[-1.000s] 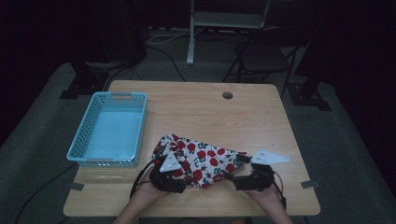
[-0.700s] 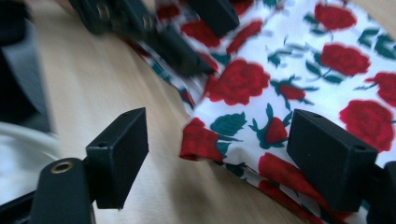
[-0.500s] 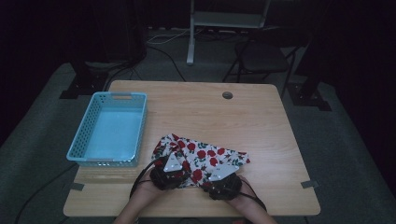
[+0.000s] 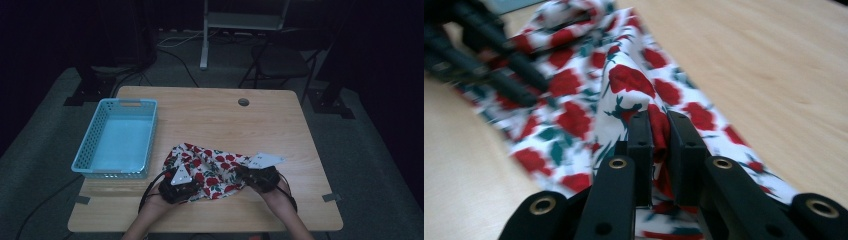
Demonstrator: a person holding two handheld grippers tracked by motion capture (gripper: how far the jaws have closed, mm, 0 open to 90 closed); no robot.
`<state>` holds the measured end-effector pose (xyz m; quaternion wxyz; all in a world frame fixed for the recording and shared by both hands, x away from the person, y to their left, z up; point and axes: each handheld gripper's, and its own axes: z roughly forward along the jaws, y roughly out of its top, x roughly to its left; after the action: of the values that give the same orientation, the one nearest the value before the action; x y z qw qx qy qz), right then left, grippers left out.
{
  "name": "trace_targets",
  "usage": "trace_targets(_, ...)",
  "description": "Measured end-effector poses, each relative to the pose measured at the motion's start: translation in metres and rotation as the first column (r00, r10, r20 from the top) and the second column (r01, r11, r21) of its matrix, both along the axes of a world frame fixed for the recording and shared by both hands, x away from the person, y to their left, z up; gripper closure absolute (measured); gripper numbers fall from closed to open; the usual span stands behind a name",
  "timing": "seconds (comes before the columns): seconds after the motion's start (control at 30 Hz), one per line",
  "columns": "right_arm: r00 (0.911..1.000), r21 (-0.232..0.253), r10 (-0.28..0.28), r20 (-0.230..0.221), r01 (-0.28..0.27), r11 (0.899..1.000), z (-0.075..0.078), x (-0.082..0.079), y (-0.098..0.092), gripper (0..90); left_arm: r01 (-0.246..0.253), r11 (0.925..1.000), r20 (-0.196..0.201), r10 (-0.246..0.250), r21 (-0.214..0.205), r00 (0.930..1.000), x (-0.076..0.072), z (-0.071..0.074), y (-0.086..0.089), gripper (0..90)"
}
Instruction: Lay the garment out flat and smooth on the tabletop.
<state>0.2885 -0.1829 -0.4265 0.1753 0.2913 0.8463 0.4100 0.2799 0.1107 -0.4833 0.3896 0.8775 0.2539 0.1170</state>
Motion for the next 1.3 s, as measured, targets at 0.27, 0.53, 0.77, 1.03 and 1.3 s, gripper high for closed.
trace_targets(0.27,0.9919,0.034,-0.127,0.002,0.127,0.991,0.008,0.026,-0.026,81.5,0.016,0.9999,0.010,-0.016,0.007,0.9998,-0.005,0.000,-0.002,76.4)
trace_targets(0.53,0.9682,0.056,-0.247,-0.037,0.249,0.967,0.024,0.063,-0.058,81.5,0.043,0.9991,-0.010,-0.043,-0.004,0.9990,-0.010,0.000,-0.003,74.8)
trace_targets(0.77,0.9430,0.019,-0.325,-0.069,0.327,0.945,0.025,0.081,-0.083,81.5,0.063,0.9979,-0.020,-0.064,-0.012,0.9978,-0.011,0.000,-0.002,74.8)
trace_targets(1.03,0.8958,-0.038,-0.406,-0.181,0.406,0.913,-0.014,0.106,-0.115,77.0,0.068,0.9976,-0.015,-0.068,-0.008,0.9976,-0.008,0.000,-0.007,71.7)
trace_targets(1.3,0.8785,-0.052,-0.440,-0.186,0.439,0.897,-0.018,0.098,-0.134,57.3,-0.006,0.9997,0.004,0.006,0.025,1.0000,-0.003,-0.001,-0.007,39.6)
